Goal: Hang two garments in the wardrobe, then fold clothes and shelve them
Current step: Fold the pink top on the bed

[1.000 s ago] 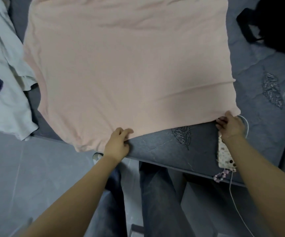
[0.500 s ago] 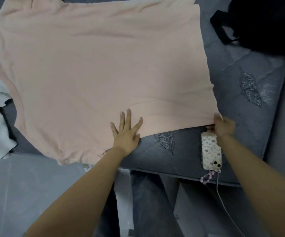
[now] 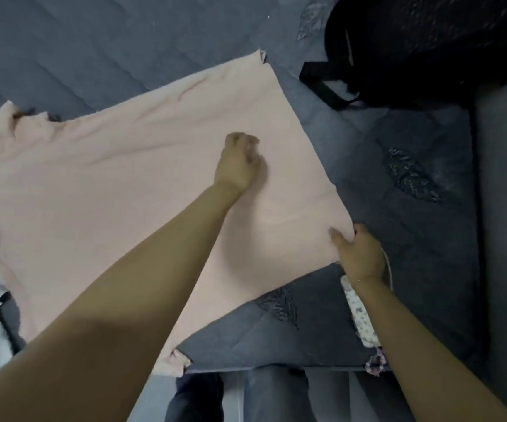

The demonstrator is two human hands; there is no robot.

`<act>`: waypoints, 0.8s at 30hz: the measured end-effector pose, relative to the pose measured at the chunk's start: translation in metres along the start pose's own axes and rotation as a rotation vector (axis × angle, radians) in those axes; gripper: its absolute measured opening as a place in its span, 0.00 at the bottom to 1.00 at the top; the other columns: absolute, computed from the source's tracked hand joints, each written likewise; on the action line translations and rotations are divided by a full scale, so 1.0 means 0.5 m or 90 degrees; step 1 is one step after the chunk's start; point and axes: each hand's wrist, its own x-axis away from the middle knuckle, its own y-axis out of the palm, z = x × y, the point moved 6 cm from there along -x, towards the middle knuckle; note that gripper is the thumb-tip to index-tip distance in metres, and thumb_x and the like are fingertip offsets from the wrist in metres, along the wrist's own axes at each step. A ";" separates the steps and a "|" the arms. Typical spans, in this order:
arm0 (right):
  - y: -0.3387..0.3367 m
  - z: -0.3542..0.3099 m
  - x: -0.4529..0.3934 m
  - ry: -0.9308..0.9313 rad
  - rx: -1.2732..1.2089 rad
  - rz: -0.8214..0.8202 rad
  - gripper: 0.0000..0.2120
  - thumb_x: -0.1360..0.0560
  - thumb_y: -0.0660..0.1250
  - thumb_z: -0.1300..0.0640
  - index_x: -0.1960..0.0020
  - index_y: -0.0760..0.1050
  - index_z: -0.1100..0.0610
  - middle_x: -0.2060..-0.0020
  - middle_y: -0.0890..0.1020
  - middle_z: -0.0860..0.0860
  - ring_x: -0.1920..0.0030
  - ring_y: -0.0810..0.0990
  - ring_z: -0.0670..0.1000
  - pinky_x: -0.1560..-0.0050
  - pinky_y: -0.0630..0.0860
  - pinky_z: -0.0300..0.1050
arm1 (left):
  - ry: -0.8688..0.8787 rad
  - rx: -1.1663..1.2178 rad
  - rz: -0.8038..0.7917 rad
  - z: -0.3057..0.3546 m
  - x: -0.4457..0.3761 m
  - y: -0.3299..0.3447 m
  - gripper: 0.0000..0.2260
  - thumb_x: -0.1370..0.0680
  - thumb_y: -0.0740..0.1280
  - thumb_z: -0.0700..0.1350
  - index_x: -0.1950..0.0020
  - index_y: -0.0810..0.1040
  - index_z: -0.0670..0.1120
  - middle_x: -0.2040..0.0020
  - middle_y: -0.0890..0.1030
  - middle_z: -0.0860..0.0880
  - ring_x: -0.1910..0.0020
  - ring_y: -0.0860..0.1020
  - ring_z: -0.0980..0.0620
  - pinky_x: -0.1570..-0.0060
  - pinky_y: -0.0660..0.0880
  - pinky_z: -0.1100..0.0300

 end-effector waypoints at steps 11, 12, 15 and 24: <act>0.010 0.010 -0.025 -0.014 -0.172 -0.040 0.13 0.25 0.70 0.47 0.65 0.75 0.51 0.69 0.80 0.45 0.65 0.78 0.44 0.68 0.68 0.41 | -0.135 -0.114 0.109 0.034 -0.381 -0.112 0.16 0.21 0.65 0.50 0.35 0.74 0.44 0.34 0.73 0.41 0.39 0.76 0.42 0.39 0.70 0.57; 0.006 0.014 -0.025 -0.008 -0.175 -0.041 0.13 0.25 0.70 0.48 0.66 0.75 0.51 0.69 0.79 0.44 0.66 0.77 0.43 0.68 0.67 0.40 | -0.142 -0.122 0.095 0.034 -0.386 -0.110 0.15 0.21 0.66 0.50 0.38 0.76 0.44 0.39 0.78 0.42 0.42 0.78 0.44 0.43 0.71 0.57; -0.005 0.033 -0.024 0.022 -0.186 -0.050 0.17 0.25 0.71 0.50 0.69 0.72 0.52 0.72 0.76 0.46 0.69 0.74 0.45 0.69 0.66 0.41 | -0.176 -0.018 0.135 0.026 -0.391 -0.117 0.06 0.22 0.66 0.49 0.56 0.75 0.48 0.58 0.81 0.45 0.58 0.79 0.47 0.51 0.76 0.55; -0.024 0.042 -0.014 0.045 -0.237 -0.042 0.23 0.27 0.73 0.53 0.72 0.65 0.60 0.76 0.70 0.52 0.71 0.69 0.51 0.70 0.64 0.43 | -0.090 0.255 0.202 0.067 -0.407 -0.160 0.07 0.20 0.63 0.40 0.56 0.67 0.49 0.59 0.74 0.54 0.63 0.72 0.59 0.58 0.70 0.66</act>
